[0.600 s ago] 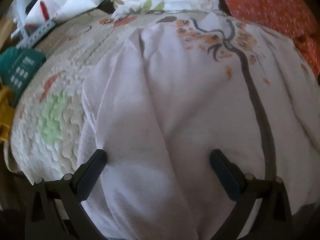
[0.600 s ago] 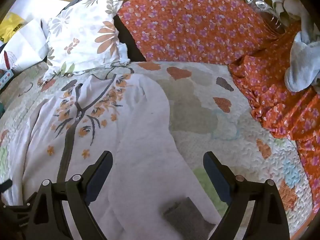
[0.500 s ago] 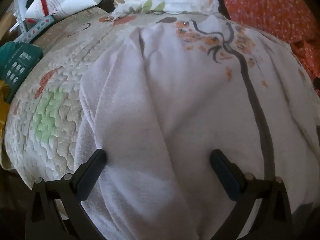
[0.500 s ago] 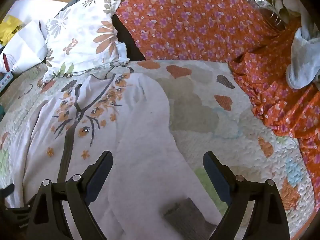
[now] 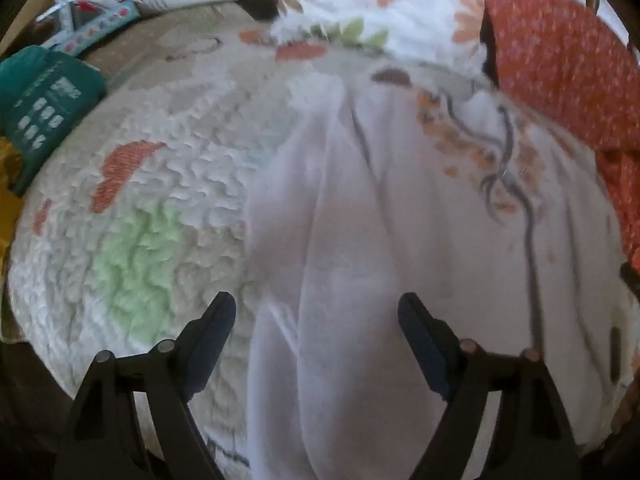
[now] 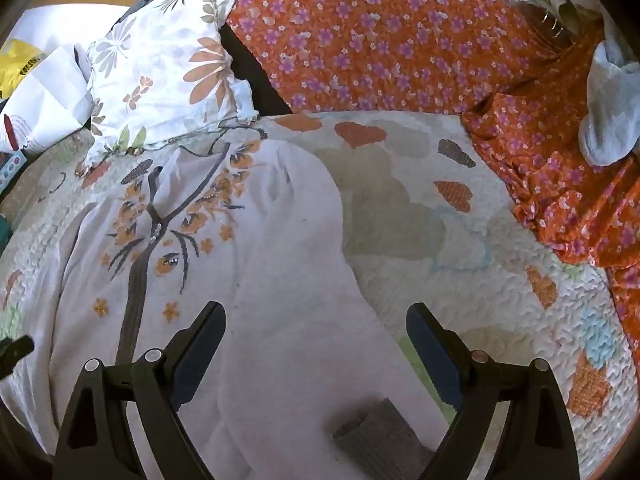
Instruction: Fold small clothes
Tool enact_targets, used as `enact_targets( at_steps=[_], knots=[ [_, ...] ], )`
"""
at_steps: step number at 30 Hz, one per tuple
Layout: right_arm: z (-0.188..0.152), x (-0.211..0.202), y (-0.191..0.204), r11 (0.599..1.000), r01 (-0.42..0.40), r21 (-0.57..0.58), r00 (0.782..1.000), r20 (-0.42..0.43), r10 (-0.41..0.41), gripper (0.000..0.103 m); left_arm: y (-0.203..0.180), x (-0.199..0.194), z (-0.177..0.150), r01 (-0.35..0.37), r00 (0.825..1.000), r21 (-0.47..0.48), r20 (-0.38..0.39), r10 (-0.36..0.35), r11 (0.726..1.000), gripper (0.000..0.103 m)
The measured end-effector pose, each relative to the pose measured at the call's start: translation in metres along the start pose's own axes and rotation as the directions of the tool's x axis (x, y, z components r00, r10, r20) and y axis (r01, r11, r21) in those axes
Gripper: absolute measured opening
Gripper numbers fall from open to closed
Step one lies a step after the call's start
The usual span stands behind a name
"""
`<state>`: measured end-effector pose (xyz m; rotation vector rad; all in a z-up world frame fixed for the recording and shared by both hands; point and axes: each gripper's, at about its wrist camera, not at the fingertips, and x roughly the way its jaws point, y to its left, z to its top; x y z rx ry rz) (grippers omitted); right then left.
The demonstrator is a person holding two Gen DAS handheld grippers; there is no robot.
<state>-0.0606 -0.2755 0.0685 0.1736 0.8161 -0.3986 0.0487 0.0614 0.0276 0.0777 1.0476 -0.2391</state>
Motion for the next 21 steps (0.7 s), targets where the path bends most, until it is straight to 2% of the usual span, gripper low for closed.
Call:
enact_targets(
  at_steps=[1,2,3,4,7,8,10,11,13,15,17,18,19,21],
  knots=[
    [0.0,0.001,0.0,1.0,0.001,-0.002,1.0,-0.003,-0.001,0.094,-0.005,0.008,0.0,0.035,0.999,0.019,-0.033,-0.035,0.999,0.048],
    [-0.001,0.002,0.002,1.0,0.002,-0.004,1.0,-0.006,-0.002,0.094,-0.006,0.01,-0.002,0.037,0.999,0.01,-0.039,-0.036,0.999,0.03],
    [-0.001,0.003,0.002,1.0,0.0,-0.008,1.0,-0.01,0.0,0.094,-0.008,0.007,-0.002,0.027,0.999,0.024,-0.029,-0.027,0.999,0.026],
    [-0.001,0.004,0.003,1.0,0.002,-0.009,1.0,-0.014,-0.002,0.094,-0.006,0.004,0.0,0.032,0.999,0.012,-0.027,-0.032,0.999,0.012],
    [-0.001,0.008,0.002,1.0,0.008,-0.005,1.0,-0.025,-0.008,0.093,0.017,-0.011,0.016,0.012,1.0,-0.047,-0.022,-0.013,0.999,0.011],
    [-0.001,0.009,0.001,1.0,0.006,0.0,1.0,-0.03,-0.006,0.091,0.031,-0.014,0.024,-0.008,1.0,-0.077,-0.016,0.007,0.997,0.004],
    [0.001,0.012,-0.003,1.0,-0.005,0.015,0.999,-0.042,0.006,0.088,0.055,-0.019,0.04,-0.128,0.991,-0.103,0.015,0.13,0.986,0.004],
    [0.001,0.014,-0.004,1.0,-0.008,0.023,0.999,-0.048,0.009,0.087,0.07,-0.022,0.05,-0.201,0.978,-0.125,0.036,0.207,0.972,0.004],
    [0.001,0.017,-0.006,0.999,-0.009,0.039,0.998,-0.061,0.011,0.087,0.097,-0.023,0.064,-0.272,0.959,-0.179,0.029,0.282,0.945,0.005],
    [0.001,0.02,-0.007,0.999,-0.007,0.046,0.997,-0.071,0.011,0.087,0.121,-0.024,0.073,-0.288,0.955,-0.223,0.005,0.296,0.931,0.005],
    [0.002,0.022,-0.008,0.999,-0.007,0.05,0.997,-0.075,0.011,0.087,0.124,-0.035,0.071,-0.314,0.942,-0.221,0.046,0.332,0.923,0.005],
    [0.002,0.022,-0.009,0.999,-0.006,0.052,0.997,-0.072,0.009,0.087,0.126,-0.039,0.067,-0.311,0.942,-0.208,0.066,0.33,0.927,0.006],
    [0.004,0.021,-0.011,0.999,-0.005,0.054,0.998,-0.068,0.009,0.087,0.123,-0.043,0.063,-0.302,0.944,-0.2,0.07,0.321,0.932,0.011],
    [0.009,0.017,-0.018,0.998,-0.007,0.064,0.999,-0.047,0.01,0.087,0.126,-0.048,0.06,-0.25,0.961,-0.199,0.064,0.267,0.948,0.019]
  ],
)
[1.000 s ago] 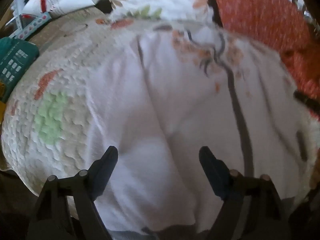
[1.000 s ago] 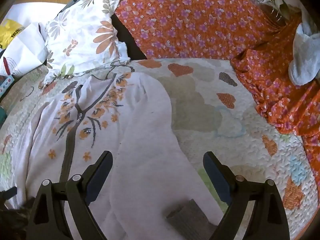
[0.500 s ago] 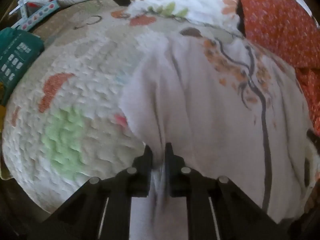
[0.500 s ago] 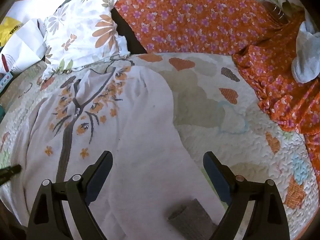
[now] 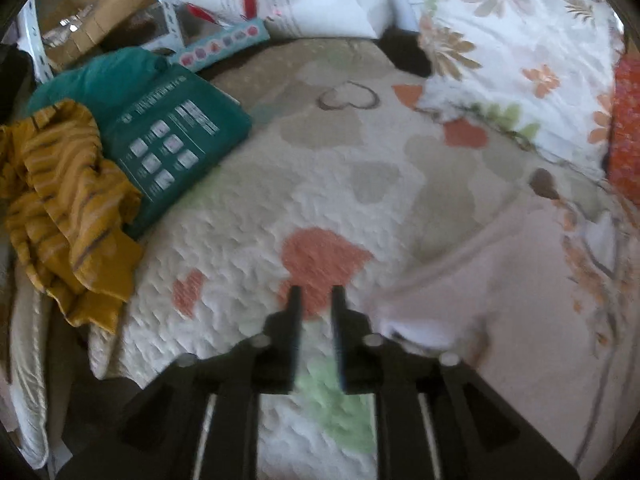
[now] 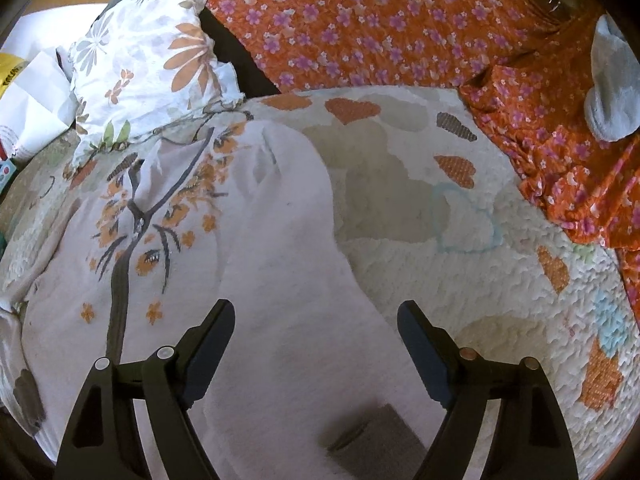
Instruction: Fold small clothes
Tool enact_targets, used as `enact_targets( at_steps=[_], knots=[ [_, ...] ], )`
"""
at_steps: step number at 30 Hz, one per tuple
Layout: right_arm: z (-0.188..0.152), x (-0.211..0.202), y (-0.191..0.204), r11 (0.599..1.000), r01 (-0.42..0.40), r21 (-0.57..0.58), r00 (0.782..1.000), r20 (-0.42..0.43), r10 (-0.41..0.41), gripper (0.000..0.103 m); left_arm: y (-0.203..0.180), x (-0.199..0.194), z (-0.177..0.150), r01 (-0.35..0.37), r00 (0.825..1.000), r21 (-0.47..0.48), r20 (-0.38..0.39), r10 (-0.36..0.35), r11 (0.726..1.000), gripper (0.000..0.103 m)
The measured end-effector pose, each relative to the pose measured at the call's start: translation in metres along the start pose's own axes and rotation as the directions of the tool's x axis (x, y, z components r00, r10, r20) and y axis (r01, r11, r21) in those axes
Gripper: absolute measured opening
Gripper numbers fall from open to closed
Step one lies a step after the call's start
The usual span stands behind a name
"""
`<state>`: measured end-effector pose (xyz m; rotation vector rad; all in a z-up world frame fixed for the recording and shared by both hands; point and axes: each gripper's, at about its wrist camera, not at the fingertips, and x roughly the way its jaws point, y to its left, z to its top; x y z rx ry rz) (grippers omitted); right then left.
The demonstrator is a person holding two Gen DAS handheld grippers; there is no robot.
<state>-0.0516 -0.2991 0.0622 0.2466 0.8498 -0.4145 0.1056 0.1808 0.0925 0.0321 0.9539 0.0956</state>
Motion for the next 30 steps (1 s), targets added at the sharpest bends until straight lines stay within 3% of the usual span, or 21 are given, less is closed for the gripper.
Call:
enact_targets(
  at_steps=[5,8,11,14,16,19,23,25,27,30],
  knots=[
    [0.021,-0.016,-0.057,0.989,0.014,0.15,0.997,0.068,-0.024,0.087,-0.028,-0.038,-0.029,0.117,0.993,0.029,0.025,-0.118,0.993,0.056],
    [0.023,-0.016,-0.102,0.951,-0.042,0.306,0.998,0.066,0.023,0.087,-0.058,-0.059,-0.053,0.187,0.981,0.05,0.034,-0.189,0.981,0.058],
    [0.022,-0.013,-0.116,0.926,-0.137,0.351,0.991,0.051,0.127,0.082,-0.085,-0.071,-0.076,0.23,0.972,0.085,0.032,-0.234,0.969,0.06],
    [0.017,-0.013,-0.095,0.946,-0.202,0.252,0.977,-0.013,0.212,0.082,-0.102,-0.077,-0.094,0.274,0.961,0.098,0.014,-0.277,0.957,0.061],
    [0.007,-0.016,-0.075,0.984,-0.137,0.115,0.988,-0.061,0.145,0.082,-0.105,-0.078,-0.099,0.287,0.957,0.102,0.001,-0.289,0.952,0.061],
    [-0.016,-0.012,-0.067,1.0,0.011,-0.012,0.993,-0.114,-0.012,0.082,-0.116,-0.078,-0.112,0.296,0.955,0.13,-0.011,-0.297,0.946,0.061],
    [-0.054,0.002,-0.078,1.0,0.023,-0.021,0.965,-0.262,-0.028,0.08,-0.121,-0.074,-0.124,0.316,0.949,0.146,-0.03,-0.315,0.937,0.061],
    [-0.063,-0.003,-0.074,0.999,-0.038,-0.024,0.966,-0.255,0.03,0.06,-0.125,-0.072,-0.127,0.33,0.944,0.137,-0.044,-0.327,0.934,0.061],
    [-0.066,-0.012,-0.072,0.992,-0.119,-0.033,0.962,-0.25,0.107,0.007,-0.13,-0.072,-0.128,0.346,0.938,0.124,-0.06,-0.341,0.93,0.061],
    [-0.055,-0.027,-0.095,0.988,-0.149,0.045,0.968,-0.199,0.155,0.004,-0.135,-0.078,-0.129,0.355,0.935,0.129,-0.055,-0.351,0.926,0.061]
  ],
)
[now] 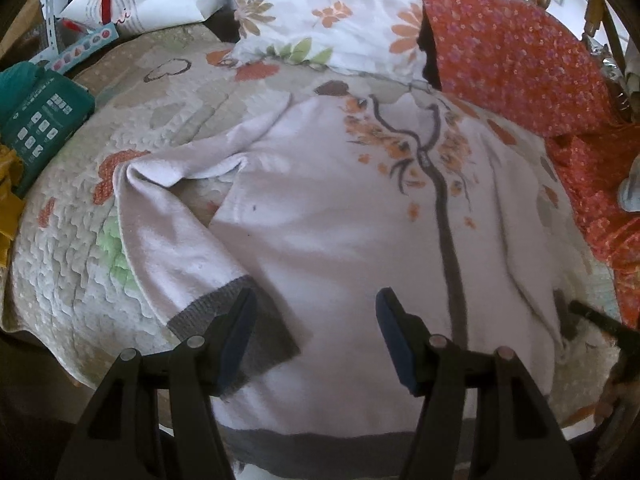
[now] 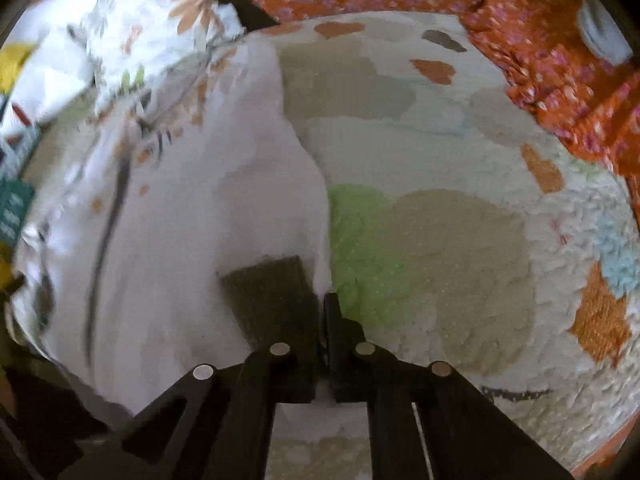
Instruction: Fold small clothes
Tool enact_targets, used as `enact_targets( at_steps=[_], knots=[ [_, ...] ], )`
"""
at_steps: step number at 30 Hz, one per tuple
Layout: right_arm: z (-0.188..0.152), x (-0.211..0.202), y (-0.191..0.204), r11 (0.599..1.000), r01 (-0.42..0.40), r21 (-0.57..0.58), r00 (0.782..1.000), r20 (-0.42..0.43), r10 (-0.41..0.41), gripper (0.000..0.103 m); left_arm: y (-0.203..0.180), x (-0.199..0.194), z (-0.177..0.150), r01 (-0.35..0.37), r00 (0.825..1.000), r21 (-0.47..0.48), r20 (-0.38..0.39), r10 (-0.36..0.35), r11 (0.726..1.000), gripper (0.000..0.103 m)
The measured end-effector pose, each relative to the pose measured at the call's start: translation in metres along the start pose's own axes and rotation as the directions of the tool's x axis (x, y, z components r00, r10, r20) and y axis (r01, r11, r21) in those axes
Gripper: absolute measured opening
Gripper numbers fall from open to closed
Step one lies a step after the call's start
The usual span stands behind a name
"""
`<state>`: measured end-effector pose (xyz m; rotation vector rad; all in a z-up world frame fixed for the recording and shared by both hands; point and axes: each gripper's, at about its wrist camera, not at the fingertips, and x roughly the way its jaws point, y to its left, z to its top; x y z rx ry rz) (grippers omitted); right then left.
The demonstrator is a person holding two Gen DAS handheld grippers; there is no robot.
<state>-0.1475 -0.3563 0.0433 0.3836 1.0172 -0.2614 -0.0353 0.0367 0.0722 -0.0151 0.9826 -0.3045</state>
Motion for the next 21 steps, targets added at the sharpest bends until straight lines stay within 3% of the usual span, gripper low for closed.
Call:
enact_targets(
  at_steps=[2,4,6,7,8,9,11,14,17,21],
  knots=[
    [0.005,-0.019,-0.019,0.997,0.057,0.058,0.997,0.054,-0.06,0.004,-0.004,-0.006,0.001,-0.004,1.0,0.012,0.017,0.004,1.0,0.061],
    [0.009,-0.036,-0.041,0.968,0.219,0.119,0.968,0.096,-0.231,0.004,-0.005,-0.011,0.001,-0.013,0.999,0.022,0.031,0.012,1.0,0.061],
    [0.012,-0.049,-0.063,0.882,0.438,0.171,0.879,0.122,-0.46,0.004,-0.006,-0.013,0.0,-0.019,0.999,0.024,0.036,0.018,1.0,0.061],
    [0.012,-0.053,-0.078,0.848,0.478,0.229,0.851,0.117,-0.512,0.005,-0.004,-0.013,0.001,-0.015,0.999,0.024,0.033,0.014,1.0,0.061],
    [0.014,-0.055,-0.09,0.838,0.474,0.27,0.852,0.102,-0.514,0.007,-0.005,-0.013,0.0,-0.016,1.0,0.021,0.027,0.015,1.0,0.061],
    [0.013,-0.055,-0.101,0.833,0.458,0.309,0.86,0.082,-0.503,0.017,-0.004,-0.012,0.0,-0.017,1.0,0.019,0.022,0.017,1.0,0.061],
    [0.009,-0.057,-0.12,0.835,0.38,0.398,0.894,0.074,-0.442,0.032,-0.005,-0.012,-0.002,-0.017,1.0,0.016,0.013,0.017,1.0,0.061],
    [0.006,-0.066,-0.117,0.884,0.222,0.412,0.935,0.167,-0.312,0.032,-0.01,-0.011,-0.005,-0.012,1.0,0.025,0.007,0.012,1.0,0.061],
    [0.007,-0.067,-0.088,0.926,0.189,0.326,0.933,0.233,-0.273,0.032,-0.019,-0.01,-0.009,-0.008,1.0,0.043,0.0,0.008,0.999,0.061],
    [0.009,-0.055,-0.039,0.945,0.233,0.23,0.934,0.219,-0.283,0.035,-0.035,-0.012,-0.015,-0.024,1.0,0.093,0.01,0.023,0.995,0.061]
  ],
)
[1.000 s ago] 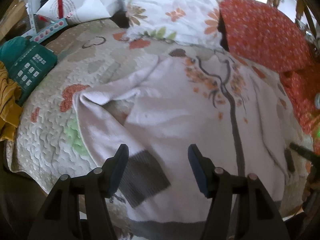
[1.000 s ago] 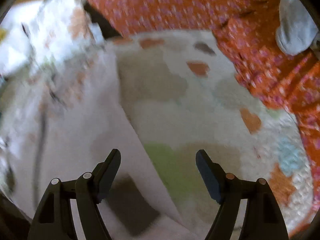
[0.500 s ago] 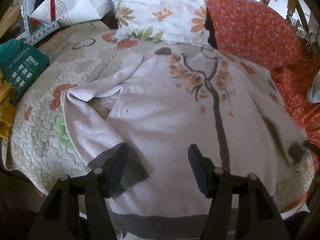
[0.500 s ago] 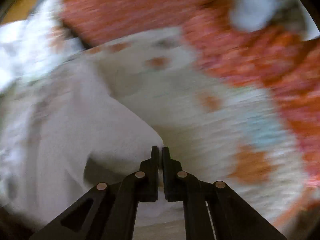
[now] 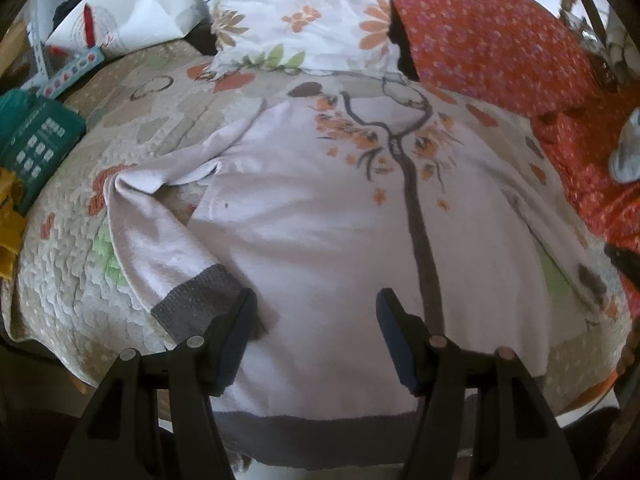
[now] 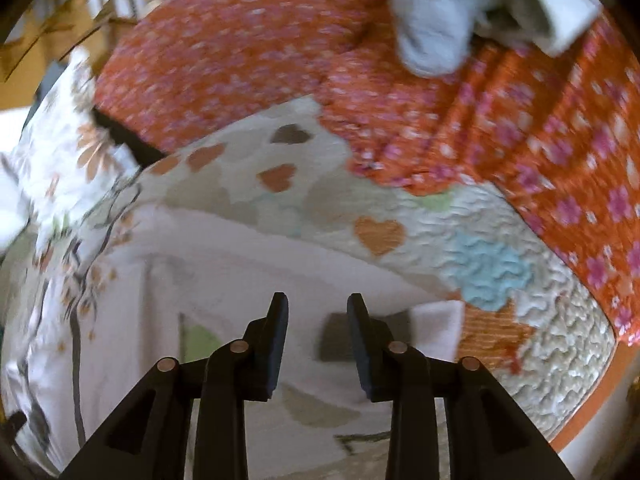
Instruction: Fold small clothes
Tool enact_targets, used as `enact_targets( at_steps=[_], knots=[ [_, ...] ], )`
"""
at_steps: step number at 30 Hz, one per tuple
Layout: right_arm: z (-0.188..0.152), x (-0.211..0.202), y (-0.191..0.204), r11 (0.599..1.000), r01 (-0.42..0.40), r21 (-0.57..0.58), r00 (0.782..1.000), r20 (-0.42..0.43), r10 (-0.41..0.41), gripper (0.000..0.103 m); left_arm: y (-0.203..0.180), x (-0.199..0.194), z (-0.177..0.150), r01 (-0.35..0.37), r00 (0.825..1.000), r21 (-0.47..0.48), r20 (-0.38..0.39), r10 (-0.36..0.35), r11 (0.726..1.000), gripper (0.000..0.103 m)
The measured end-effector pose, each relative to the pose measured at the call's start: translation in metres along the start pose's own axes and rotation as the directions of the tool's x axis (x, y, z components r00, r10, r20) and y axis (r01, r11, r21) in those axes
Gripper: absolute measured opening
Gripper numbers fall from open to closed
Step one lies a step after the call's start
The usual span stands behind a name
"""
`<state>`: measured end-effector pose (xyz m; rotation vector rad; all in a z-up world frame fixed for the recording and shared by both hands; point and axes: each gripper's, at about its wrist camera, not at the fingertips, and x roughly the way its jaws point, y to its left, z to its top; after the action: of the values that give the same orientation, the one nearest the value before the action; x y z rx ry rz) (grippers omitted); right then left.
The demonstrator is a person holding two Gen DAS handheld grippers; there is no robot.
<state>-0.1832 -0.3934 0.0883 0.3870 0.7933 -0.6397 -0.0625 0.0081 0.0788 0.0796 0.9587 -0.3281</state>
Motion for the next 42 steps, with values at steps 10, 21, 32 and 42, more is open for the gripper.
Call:
enact_targets(
  at_steps=[10,21,32,42],
  knots=[
    [-0.006,-0.042,0.065,0.961,0.184,-0.208,0.973,0.174,-0.149,0.047,-0.033,-0.01,-0.004,0.01,1.0,0.069,0.01,-0.011,0.998,0.065],
    [-0.003,-0.088,0.076,0.953,0.217,-0.213,0.939,0.313,-0.144,0.06,-0.055,-0.002,-0.005,0.023,1.0,0.1,-0.023,-0.021,0.995,0.066],
    [-0.001,-0.091,0.071,0.95,0.239,-0.199,0.93,0.329,-0.165,0.063,-0.063,0.003,-0.005,0.027,0.999,0.114,-0.036,-0.023,0.993,0.066],
    [-0.002,-0.086,0.069,0.952,0.233,-0.2,0.934,0.317,-0.162,0.066,-0.062,0.009,-0.006,0.029,0.998,0.108,-0.051,-0.023,0.994,0.066]
  ],
)
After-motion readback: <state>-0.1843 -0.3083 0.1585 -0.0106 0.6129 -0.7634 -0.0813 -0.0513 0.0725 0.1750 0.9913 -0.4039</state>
